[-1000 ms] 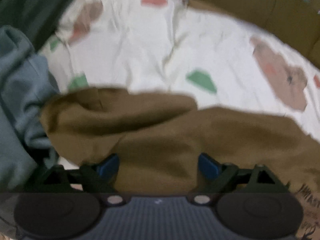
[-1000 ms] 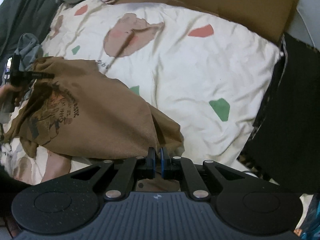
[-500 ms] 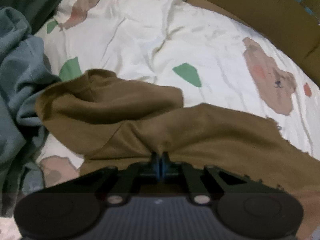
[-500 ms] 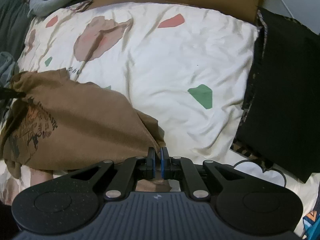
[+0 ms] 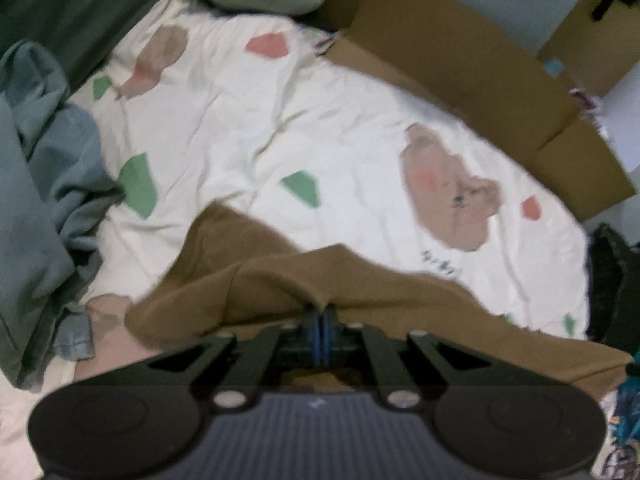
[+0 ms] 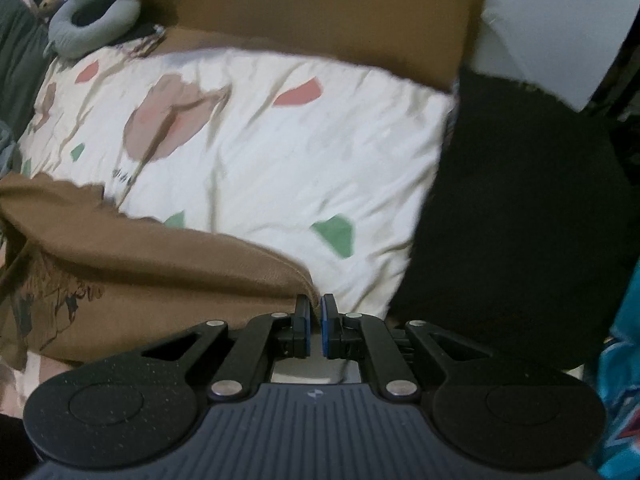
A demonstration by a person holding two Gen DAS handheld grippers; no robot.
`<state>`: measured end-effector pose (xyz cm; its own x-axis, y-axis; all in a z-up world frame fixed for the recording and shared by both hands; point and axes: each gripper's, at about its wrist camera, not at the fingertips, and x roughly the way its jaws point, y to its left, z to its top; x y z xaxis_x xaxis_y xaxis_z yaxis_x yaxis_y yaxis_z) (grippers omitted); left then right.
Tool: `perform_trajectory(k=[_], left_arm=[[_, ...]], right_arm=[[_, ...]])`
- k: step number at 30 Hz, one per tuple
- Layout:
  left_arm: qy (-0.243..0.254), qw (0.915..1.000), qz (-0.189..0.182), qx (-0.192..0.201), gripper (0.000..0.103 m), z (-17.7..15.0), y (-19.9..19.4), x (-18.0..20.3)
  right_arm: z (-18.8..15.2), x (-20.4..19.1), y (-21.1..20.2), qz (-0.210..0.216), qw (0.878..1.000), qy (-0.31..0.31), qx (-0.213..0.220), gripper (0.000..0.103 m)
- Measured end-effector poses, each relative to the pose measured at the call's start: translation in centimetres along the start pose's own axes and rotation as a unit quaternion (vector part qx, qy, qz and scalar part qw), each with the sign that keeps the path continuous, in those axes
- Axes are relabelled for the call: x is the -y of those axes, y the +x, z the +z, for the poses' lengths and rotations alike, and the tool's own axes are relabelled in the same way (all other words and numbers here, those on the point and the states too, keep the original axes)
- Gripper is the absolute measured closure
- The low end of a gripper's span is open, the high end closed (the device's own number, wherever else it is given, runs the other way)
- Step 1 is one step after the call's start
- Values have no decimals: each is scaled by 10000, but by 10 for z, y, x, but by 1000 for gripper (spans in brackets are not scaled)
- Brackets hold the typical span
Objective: Fold clothes
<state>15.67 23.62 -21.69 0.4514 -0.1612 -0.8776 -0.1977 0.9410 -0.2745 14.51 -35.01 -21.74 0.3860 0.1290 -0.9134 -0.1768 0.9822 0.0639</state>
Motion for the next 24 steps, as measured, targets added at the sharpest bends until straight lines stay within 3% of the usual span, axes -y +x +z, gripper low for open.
perform_trajectory(k=[8,24], left_arm=[[13,9981,-488,362,102,15,-22,30],[-485,9966,-94,-663,102,-91,23,-10]], right_arm=[[12,30,-30,-281,9992,94,259,100],[-60,30,2,-264,9980,281,-495,100]])
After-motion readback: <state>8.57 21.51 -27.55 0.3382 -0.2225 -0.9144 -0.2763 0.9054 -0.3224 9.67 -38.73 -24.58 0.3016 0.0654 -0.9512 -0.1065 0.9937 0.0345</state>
